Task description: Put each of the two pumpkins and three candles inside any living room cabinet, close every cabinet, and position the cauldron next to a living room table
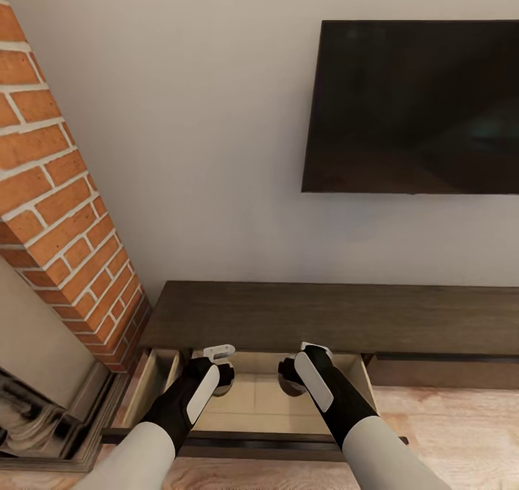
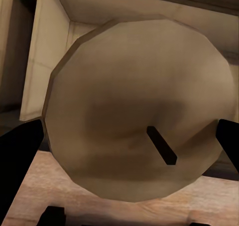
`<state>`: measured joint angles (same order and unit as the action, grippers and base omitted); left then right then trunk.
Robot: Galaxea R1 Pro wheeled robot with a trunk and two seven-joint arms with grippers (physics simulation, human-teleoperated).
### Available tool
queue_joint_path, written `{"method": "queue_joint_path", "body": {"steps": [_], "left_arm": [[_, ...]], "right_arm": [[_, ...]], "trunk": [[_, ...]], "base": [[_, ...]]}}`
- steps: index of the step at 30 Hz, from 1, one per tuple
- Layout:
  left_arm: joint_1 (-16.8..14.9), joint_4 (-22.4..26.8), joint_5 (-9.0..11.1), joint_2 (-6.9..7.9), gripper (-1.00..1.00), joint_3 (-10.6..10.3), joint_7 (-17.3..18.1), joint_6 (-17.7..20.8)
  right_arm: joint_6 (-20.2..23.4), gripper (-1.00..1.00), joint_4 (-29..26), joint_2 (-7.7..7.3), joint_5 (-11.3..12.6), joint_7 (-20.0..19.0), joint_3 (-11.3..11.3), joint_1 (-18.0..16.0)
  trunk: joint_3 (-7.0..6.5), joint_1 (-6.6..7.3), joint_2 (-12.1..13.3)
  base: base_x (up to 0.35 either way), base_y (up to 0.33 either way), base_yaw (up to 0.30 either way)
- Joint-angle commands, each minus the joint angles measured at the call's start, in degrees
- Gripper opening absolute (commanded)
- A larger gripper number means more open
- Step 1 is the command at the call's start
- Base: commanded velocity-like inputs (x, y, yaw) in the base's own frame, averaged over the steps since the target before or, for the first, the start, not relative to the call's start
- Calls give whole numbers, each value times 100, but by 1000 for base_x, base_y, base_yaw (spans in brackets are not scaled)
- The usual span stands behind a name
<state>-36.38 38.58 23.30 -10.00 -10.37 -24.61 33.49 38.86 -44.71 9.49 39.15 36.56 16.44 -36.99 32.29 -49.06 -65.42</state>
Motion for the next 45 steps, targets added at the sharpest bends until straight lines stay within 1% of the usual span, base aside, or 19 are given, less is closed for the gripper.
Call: {"method": "queue_joint_path", "body": {"steps": [1,17,23,27,29,31,36,45], "left_arm": [[0,0,-1,0,-100,0,0,-1],[0,-8,8,0,-100,0,-1,14],[0,-9,2,0,-100,0,-8,245],[0,-9,2,0,-100,0,-1,298],[0,-9,5,0,-100,1,-1,303],[0,-9,7,0,-100,0,0,305],[0,-9,8,0,-100,0,4,297],[0,-17,8,0,-100,8,8,228]], "right_arm": [[-2,-100,-1,0,3,0,0,-1],[16,-100,25,4,49,17,0,-2],[11,-100,47,9,49,18,-7,-2],[8,-100,50,9,49,18,-9,-2],[7,-100,50,14,49,18,-9,-2],[3,-100,75,51,48,15,-7,-2],[-15,-100,233,51,2,11,-1,-2],[-37,-100,301,51,-20,9,2,-8]], "trunk": [[18,-23,-42],[306,-374,-684],[413,-506,-924],[485,-594,-1085],[521,-637,-1165],[557,-681,-1245],[647,-791,-1446],[808,-989,-1807]], "base": [[-4,0,0],[0,0,0],[0,0,0],[0,0,0],[0,0,0],[0,0,0],[0,0,0],[0,0,0]]}}
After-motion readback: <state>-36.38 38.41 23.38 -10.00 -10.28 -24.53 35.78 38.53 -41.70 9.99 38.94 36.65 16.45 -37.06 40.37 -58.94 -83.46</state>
